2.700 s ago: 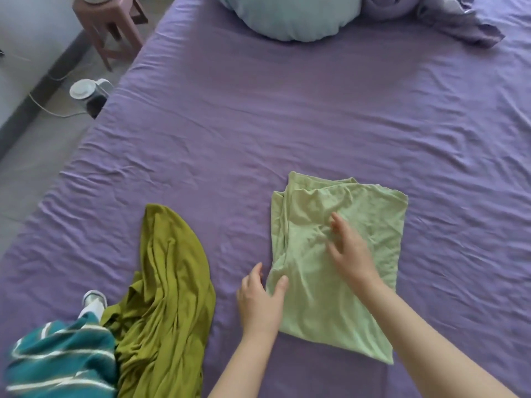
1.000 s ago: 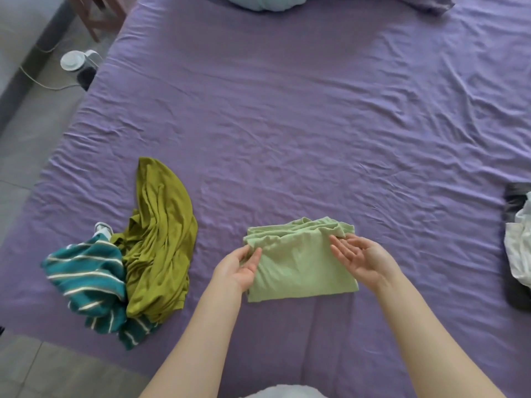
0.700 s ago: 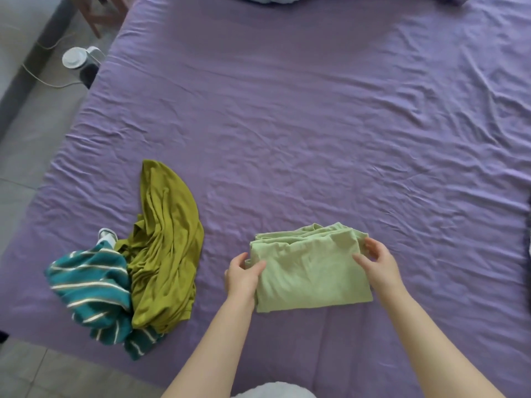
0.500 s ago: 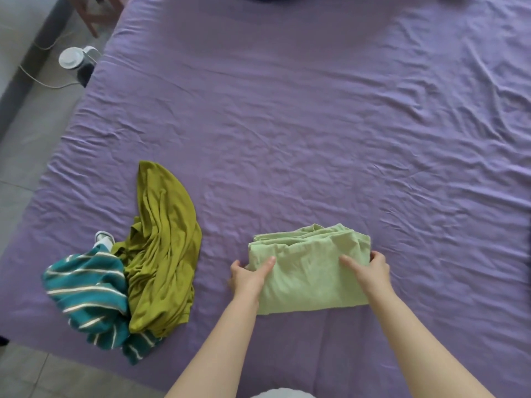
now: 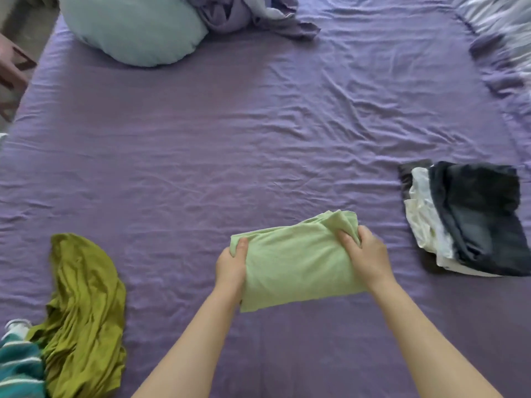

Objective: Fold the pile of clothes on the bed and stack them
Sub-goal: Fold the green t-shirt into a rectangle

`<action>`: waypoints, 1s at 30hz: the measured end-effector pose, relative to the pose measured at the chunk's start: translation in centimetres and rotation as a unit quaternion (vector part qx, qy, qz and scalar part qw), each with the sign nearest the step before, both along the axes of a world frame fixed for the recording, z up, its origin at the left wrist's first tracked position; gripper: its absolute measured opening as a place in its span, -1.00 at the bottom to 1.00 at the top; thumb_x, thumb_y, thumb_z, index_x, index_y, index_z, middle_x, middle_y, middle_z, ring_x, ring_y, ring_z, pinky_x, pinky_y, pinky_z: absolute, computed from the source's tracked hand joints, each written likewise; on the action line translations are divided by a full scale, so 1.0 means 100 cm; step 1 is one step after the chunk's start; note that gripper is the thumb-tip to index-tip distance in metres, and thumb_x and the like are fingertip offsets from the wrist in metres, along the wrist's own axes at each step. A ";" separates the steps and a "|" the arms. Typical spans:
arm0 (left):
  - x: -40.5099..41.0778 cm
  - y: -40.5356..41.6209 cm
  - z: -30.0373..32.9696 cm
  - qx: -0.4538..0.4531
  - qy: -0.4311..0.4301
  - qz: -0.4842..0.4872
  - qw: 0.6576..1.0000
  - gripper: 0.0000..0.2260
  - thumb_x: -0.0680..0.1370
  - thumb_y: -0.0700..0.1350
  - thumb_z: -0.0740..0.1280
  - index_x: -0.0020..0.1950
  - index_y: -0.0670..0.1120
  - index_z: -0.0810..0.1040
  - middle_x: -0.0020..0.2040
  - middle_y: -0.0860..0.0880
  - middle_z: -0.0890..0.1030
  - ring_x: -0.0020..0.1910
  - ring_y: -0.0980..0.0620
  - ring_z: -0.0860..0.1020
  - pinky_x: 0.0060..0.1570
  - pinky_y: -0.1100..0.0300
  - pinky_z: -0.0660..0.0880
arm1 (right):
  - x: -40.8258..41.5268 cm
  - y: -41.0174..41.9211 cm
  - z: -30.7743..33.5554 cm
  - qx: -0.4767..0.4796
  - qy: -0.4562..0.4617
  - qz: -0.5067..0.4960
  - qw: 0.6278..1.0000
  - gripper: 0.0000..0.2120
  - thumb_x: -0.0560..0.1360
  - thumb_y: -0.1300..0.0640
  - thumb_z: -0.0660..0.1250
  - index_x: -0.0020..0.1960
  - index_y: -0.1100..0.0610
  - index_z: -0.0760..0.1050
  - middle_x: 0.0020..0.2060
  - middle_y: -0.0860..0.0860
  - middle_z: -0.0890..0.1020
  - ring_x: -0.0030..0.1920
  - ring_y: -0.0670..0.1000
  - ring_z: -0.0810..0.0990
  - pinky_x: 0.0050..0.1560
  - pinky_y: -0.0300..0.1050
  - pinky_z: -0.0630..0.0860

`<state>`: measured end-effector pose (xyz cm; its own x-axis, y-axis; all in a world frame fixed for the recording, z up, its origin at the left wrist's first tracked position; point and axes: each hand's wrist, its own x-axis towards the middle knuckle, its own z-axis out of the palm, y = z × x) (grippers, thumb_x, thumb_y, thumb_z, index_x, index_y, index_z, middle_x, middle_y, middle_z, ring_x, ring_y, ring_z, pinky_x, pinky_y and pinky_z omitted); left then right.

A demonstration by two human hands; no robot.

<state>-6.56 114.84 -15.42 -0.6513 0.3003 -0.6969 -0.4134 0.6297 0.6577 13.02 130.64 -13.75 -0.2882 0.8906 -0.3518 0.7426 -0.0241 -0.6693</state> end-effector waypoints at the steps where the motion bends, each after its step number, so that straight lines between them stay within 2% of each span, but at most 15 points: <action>1: 0.010 0.022 0.007 0.014 -0.003 -0.016 1.000 -0.68 0.58 0.14 0.25 -0.09 -0.12 0.53 -0.14 -0.03 0.61 -0.21 0.03 0.55 -0.25 0.15 0.47 | 0.015 0.016 0.011 0.029 -0.005 -0.012 1.000 -0.70 0.54 -0.04 0.31 -0.23 0.11 0.32 -0.34 -0.01 0.49 -0.22 0.13 0.43 -0.23 -0.04 0.27; 2: 0.022 0.044 0.014 0.028 -0.012 -0.030 0.999 -0.69 0.57 0.15 0.26 -0.10 -0.10 0.54 -0.14 -0.02 0.61 -0.20 0.04 0.56 -0.25 0.15 0.48 | 0.033 0.033 0.021 0.057 -0.009 -0.025 0.998 -0.72 0.53 -0.06 0.31 -0.21 0.10 0.33 -0.33 -0.02 0.50 -0.22 0.13 0.43 -0.22 -0.01 0.28; 4: 0.051 0.089 0.028 0.061 -0.041 -0.055 0.996 -0.69 0.56 0.15 0.28 -0.07 -0.10 0.56 -0.10 -0.05 0.64 -0.12 -0.04 0.60 -0.10 0.06 0.55 | 0.070 0.068 0.040 0.104 -0.005 -0.054 0.993 -0.74 0.51 -0.07 0.33 -0.21 0.05 0.36 -0.35 -0.07 0.49 -0.24 0.09 0.44 -0.24 -0.02 0.28; 7: 0.099 0.155 0.048 0.116 -0.067 -0.094 0.987 -0.70 0.57 0.11 0.29 -0.08 -0.14 0.57 -0.05 -0.13 0.65 -0.05 -0.11 0.61 0.02 -0.03 0.55 | 0.130 0.117 0.061 0.143 -0.012 -0.093 0.985 -0.70 0.48 -0.10 0.36 -0.21 0.11 0.41 -0.36 -0.07 0.52 -0.30 -0.01 0.47 -0.33 -0.07 0.31; 8: 0.114 0.175 0.052 0.130 -0.073 -0.107 0.983 -0.70 0.57 0.09 0.30 -0.08 -0.14 0.57 -0.05 -0.14 0.65 -0.07 -0.10 0.62 -0.02 0.00 0.56 | 0.149 0.133 0.066 0.152 -0.021 -0.102 0.983 -0.69 0.48 -0.10 0.36 -0.21 0.13 0.42 -0.36 -0.04 0.52 -0.30 0.02 0.47 -0.33 -0.07 0.30; 11: 0.156 0.232 0.064 0.171 -0.099 -0.145 0.970 -0.74 0.58 0.08 0.30 -0.11 -0.11 0.57 -0.20 -0.04 0.64 -0.28 0.04 0.60 -0.33 0.22 0.53 | 0.200 0.175 0.074 0.180 -0.057 -0.137 0.973 -0.70 0.50 -0.08 0.35 -0.18 0.15 0.42 -0.32 0.06 0.51 -0.21 0.16 0.46 -0.24 -0.03 0.26; 14: 0.189 0.276 0.069 0.170 -0.103 -0.186 0.962 -0.72 0.58 0.10 0.27 -0.06 -0.12 0.53 -0.21 -0.02 0.57 -0.29 0.04 0.53 -0.40 0.27 0.45 | 0.236 0.208 0.074 0.193 -0.094 -0.160 0.963 -0.68 0.52 -0.07 0.33 -0.13 0.21 0.46 -0.25 0.15 0.54 -0.12 0.24 0.52 -0.21 -0.01 0.27; 15: 0.198 0.286 0.070 0.166 -0.104 -0.195 0.961 -0.73 0.59 0.09 0.26 -0.06 -0.12 0.51 -0.21 -0.03 0.55 -0.28 0.02 0.51 -0.38 0.26 0.45 | 0.244 0.217 0.070 0.186 -0.109 -0.161 0.963 -0.68 0.53 -0.06 0.32 -0.06 0.24 0.47 -0.18 0.21 0.57 -0.06 0.28 0.53 -0.19 0.00 0.28; 17: 0.211 0.301 0.061 0.142 -0.094 -0.227 0.959 -0.76 0.61 0.05 0.22 -0.01 -0.13 0.51 -0.09 -0.09 0.57 -0.13 -0.08 0.55 -0.16 0.12 0.52 | 0.254 0.232 0.058 0.126 -0.149 -0.136 0.971 -0.59 0.54 -0.03 0.30 0.23 0.26 0.42 0.12 0.33 0.53 0.16 0.30 0.48 -0.01 0.05 0.34; 19: 0.221 0.303 0.048 0.115 -0.087 -0.271 0.952 -0.77 0.61 -0.04 0.19 0.19 -0.12 0.49 0.13 -0.13 0.57 0.04 -0.11 0.55 0.05 0.02 0.53 | 0.256 0.234 0.040 0.058 -0.221 -0.079 0.970 -0.32 0.53 -0.05 0.30 0.50 0.21 0.12 0.41 0.30 0.29 0.39 0.27 0.30 0.30 0.07 0.29; 21: 0.226 0.294 0.036 0.107 -0.103 -0.285 0.947 -0.65 0.60 -0.14 0.19 0.39 -0.07 0.36 0.19 -0.09 0.54 -0.02 -0.01 0.52 -0.08 0.15 0.50 | 0.251 0.223 0.018 0.035 -0.242 -0.037 0.969 -0.25 0.53 -0.10 0.29 0.55 0.12 0.00 0.49 0.21 0.18 0.46 0.24 0.20 0.42 0.08 0.19; 23: 0.228 0.280 0.025 0.102 -0.107 -0.292 0.945 -0.59 0.60 -0.19 0.20 0.45 -0.03 0.31 0.10 -0.02 0.55 -0.12 0.07 0.50 -0.23 0.24 0.43 | 0.240 0.204 -0.005 0.020 -0.222 -0.001 0.975 -0.36 0.56 -0.10 0.24 0.54 0.06 0.09 0.48 0.16 0.22 0.47 0.19 0.19 0.44 0.04 0.17; 26: 0.222 0.253 0.015 0.079 -0.108 -0.291 0.947 -0.66 0.60 -0.19 0.21 0.38 -0.03 0.37 -0.03 -0.06 0.58 -0.19 0.05 0.51 -0.37 0.28 0.36 | 0.221 0.180 -0.019 0.023 -0.223 0.014 0.974 -0.55 0.62 -0.04 0.09 0.48 0.08 0.26 0.41 0.13 0.35 0.41 0.17 0.25 0.40 0.05 0.20; 28: 0.212 0.232 0.014 0.055 -0.107 -0.289 0.950 -0.85 0.59 -0.21 0.20 0.11 -0.01 0.45 -0.15 -0.10 0.52 -0.19 -0.02 0.51 -0.36 0.21 0.32 | 0.209 0.171 -0.013 0.047 -0.207 -0.028 0.977 -0.58 0.62 -0.02 0.09 0.42 0.12 0.35 0.36 0.12 0.42 0.35 0.19 0.33 0.33 0.05 0.26; 30: 0.199 0.209 0.015 0.046 -0.098 -0.289 0.951 -0.84 0.57 -0.24 0.18 -0.15 -0.02 0.43 -0.18 -0.10 0.47 -0.23 -0.03 0.49 -0.35 0.22 0.31 | 0.191 0.156 -0.002 0.074 -0.176 -0.044 0.981 -0.60 0.60 0.00 0.16 0.37 0.17 0.41 0.35 0.15 0.41 0.32 0.22 0.36 0.29 0.07 0.29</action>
